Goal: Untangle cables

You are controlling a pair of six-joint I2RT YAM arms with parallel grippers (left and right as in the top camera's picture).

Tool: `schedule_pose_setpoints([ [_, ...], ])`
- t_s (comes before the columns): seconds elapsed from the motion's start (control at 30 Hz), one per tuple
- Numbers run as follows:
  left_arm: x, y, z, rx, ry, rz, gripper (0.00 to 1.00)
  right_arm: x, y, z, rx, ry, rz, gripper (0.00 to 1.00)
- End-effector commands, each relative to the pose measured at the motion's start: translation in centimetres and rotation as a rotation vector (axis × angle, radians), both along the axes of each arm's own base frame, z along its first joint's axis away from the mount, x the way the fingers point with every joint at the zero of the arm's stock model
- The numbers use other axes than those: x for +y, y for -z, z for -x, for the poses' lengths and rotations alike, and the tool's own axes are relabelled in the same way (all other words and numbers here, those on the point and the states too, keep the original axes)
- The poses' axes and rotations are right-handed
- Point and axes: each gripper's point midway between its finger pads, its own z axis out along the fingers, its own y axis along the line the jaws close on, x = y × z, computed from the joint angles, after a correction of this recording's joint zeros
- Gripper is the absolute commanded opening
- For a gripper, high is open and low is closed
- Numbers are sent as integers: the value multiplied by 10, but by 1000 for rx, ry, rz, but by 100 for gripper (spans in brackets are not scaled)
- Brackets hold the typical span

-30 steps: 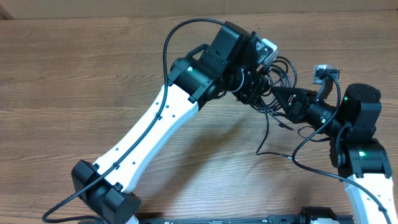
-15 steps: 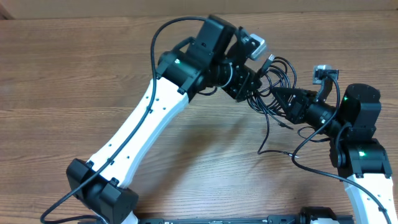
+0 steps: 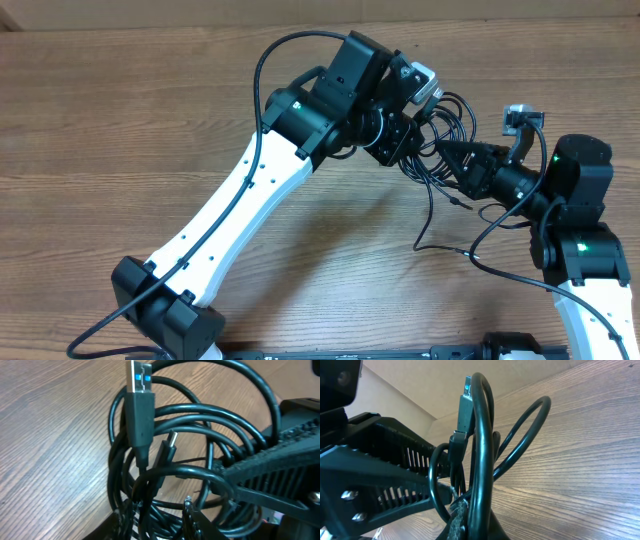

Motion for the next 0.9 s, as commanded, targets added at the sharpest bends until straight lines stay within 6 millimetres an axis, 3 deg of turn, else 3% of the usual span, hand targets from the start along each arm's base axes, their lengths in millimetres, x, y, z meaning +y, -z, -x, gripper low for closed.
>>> schedule_pose_setpoints([
  [0.0,1,0,-5,-42,-15,-33,31,4,-11,5,-41,-30,-12,4],
  [0.2,2,1,-7,-49,-22,-40,28,6,-15,8,-55,-47,-19,4],
  [0.37,5,3,-9,-54,-38,-60,4,6,-21,12,-78,-46,-18,4],
  [0.53,4,4,-4,-34,-22,-53,4,2,-21,9,-82,-14,-2,4],
  [0.67,5,9,13,-6,69,-67,4,-6,-11,-1,-52,38,20,4],
  [0.87,15,29,63,9,338,-173,4,-19,7,-17,1,102,43,4],
])
